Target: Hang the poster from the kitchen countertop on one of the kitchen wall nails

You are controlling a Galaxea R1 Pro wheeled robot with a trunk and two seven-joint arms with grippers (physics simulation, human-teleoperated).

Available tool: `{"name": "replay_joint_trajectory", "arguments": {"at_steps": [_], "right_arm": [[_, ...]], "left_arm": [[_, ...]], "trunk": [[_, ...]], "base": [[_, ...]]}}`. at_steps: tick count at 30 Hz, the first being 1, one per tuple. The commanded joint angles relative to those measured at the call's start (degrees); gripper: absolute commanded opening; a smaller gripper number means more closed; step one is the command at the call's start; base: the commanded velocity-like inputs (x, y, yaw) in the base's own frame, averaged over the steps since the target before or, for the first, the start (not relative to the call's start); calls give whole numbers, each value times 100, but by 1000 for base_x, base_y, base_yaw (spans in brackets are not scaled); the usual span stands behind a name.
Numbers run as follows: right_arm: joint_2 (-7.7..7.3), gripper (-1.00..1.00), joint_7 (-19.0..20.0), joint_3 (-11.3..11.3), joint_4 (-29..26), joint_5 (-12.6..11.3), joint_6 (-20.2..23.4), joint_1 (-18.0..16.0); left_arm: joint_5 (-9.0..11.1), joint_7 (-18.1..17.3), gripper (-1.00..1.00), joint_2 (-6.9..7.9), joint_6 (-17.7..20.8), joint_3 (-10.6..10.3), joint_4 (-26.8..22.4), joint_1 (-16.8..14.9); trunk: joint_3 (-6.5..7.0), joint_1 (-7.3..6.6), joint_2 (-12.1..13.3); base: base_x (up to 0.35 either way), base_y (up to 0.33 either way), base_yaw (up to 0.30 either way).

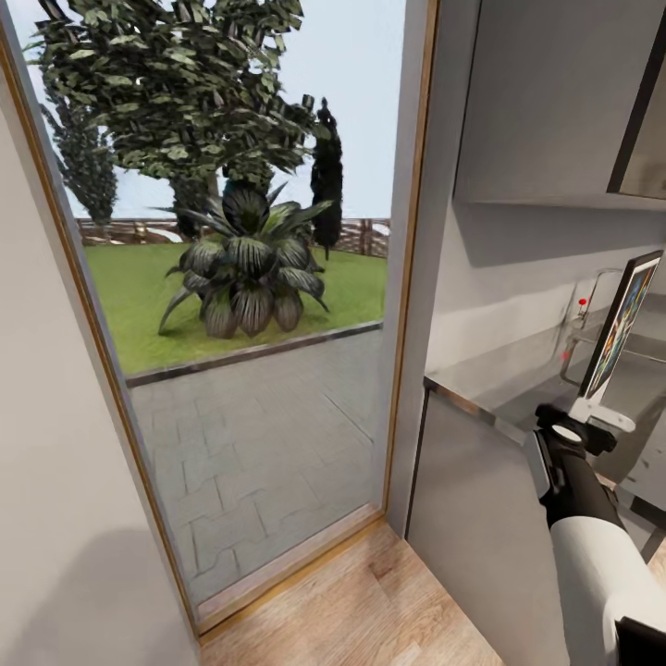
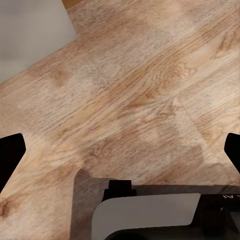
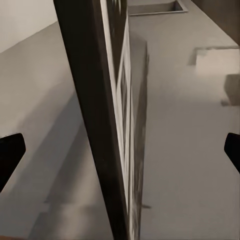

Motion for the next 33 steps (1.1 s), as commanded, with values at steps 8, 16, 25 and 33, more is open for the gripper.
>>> {"name": "replay_joint_trajectory", "arguments": {"at_steps": [8,16,25,33], "right_arm": [[5,100,-16,-7,63,-3,4,-3],[5,100,-16,-6,82,-3,-1,-1],[6,100,-16,-6,83,-3,-2,-1],[6,100,-19,-7,83,-3,-2,1]], "left_arm": [[-1,0,100,-1,-9,5,-6,1],[0,0,100,-1,-9,5,-6,1],[-2,0,100,-1,-9,5,-6,1],[-2,0,100,-1,-9,5,-6,1]], "trunk": [[-5,0,-3],[-5,0,-3],[-5,0,-3],[-5,0,-3]], "base": [[0,0,0],[0,0,0],[4,0,0],[20,0,0]]}}
